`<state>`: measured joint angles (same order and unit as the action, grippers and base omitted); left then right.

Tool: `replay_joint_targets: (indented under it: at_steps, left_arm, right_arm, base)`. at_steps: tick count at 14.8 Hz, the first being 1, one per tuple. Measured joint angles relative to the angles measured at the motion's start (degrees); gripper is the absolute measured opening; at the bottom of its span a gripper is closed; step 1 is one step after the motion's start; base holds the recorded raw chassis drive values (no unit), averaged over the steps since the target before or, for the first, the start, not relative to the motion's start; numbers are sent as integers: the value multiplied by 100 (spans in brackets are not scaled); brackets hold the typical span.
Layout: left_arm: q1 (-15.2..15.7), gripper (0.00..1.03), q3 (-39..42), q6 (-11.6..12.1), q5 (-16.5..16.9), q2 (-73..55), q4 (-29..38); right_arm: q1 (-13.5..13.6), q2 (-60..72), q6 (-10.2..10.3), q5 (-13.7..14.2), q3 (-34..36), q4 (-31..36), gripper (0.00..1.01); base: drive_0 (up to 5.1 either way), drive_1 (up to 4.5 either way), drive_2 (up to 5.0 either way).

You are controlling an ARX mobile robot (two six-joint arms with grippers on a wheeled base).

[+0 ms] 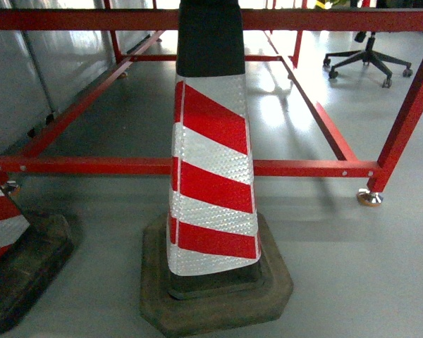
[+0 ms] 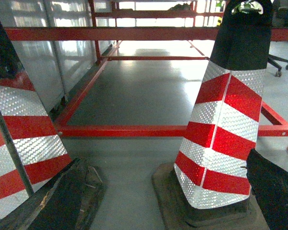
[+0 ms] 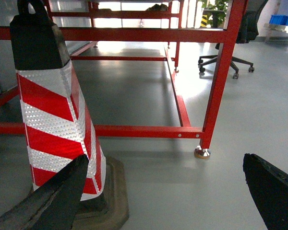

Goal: Pick blue part to blue bin on bottom shelf

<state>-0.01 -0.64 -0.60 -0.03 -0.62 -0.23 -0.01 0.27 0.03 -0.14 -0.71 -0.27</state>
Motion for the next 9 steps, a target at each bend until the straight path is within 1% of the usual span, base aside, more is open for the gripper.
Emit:
replay_joint_targets:
  at_steps: [9]
  left_arm:
    - [0, 98, 0, 0, 0, 0, 0]
  right_arm:
    - [0, 0, 0, 0, 0, 0, 98]
  base:
    - [0, 0, 0]
